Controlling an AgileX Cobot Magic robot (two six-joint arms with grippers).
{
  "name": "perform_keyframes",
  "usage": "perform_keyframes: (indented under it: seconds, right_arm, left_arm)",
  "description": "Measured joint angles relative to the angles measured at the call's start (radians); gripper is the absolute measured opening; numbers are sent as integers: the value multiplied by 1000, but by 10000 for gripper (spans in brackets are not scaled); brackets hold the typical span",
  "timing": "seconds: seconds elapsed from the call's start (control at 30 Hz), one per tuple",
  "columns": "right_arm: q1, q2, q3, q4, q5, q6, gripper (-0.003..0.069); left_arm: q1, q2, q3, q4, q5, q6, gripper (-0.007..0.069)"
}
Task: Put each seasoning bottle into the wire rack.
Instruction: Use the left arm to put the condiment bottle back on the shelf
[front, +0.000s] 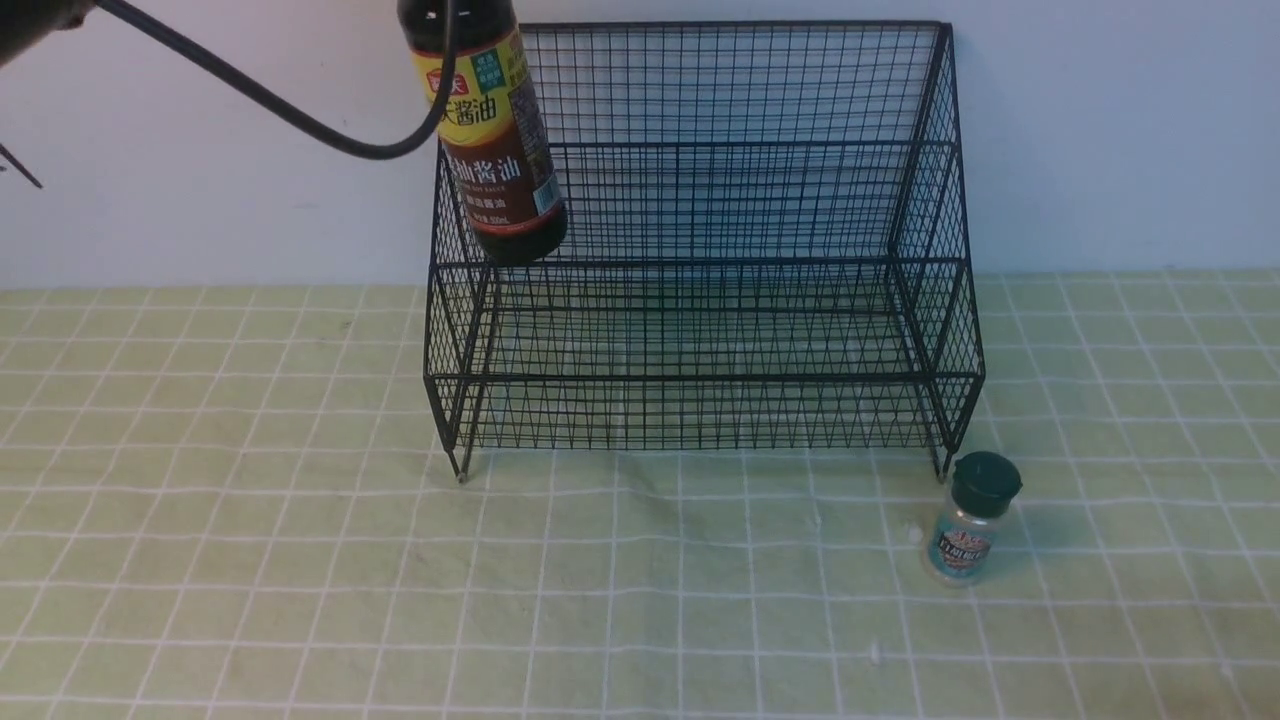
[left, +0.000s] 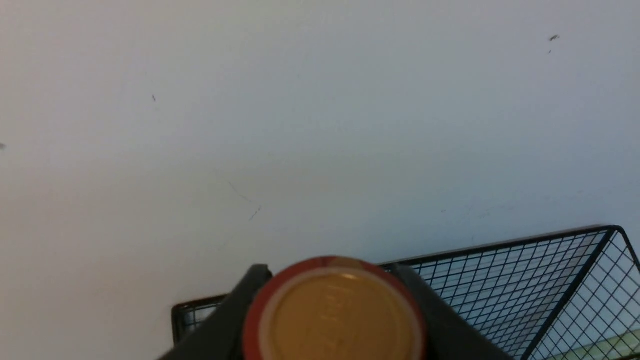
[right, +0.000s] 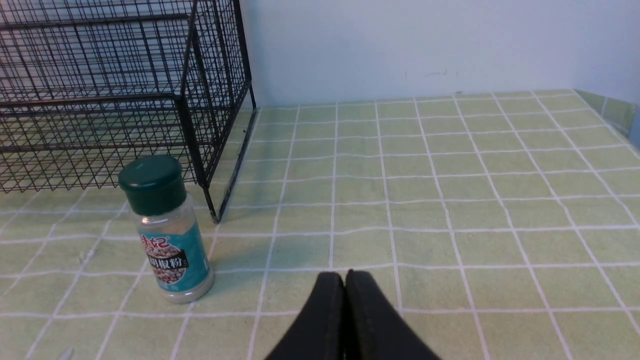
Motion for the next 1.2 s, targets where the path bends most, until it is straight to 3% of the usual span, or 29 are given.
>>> perform_keyframes:
  seconds: [0.43, 0.97, 1.07, 1.2]
  right_arm:
    - [0, 0, 0, 0, 0, 0, -15]
    - [0, 0, 0, 0, 0, 0, -15]
    - [0, 0, 0, 0, 0, 0, -15]
    - [0, 0, 0, 0, 0, 0, -15]
  left_arm:
    - [-11, 87, 0, -4, 49, 170, 262]
    - [-14, 154, 0, 1, 175, 182, 263]
    - [-14, 154, 0, 0, 181, 182, 284]
    - [-15, 141, -9, -8, 202, 204, 384]
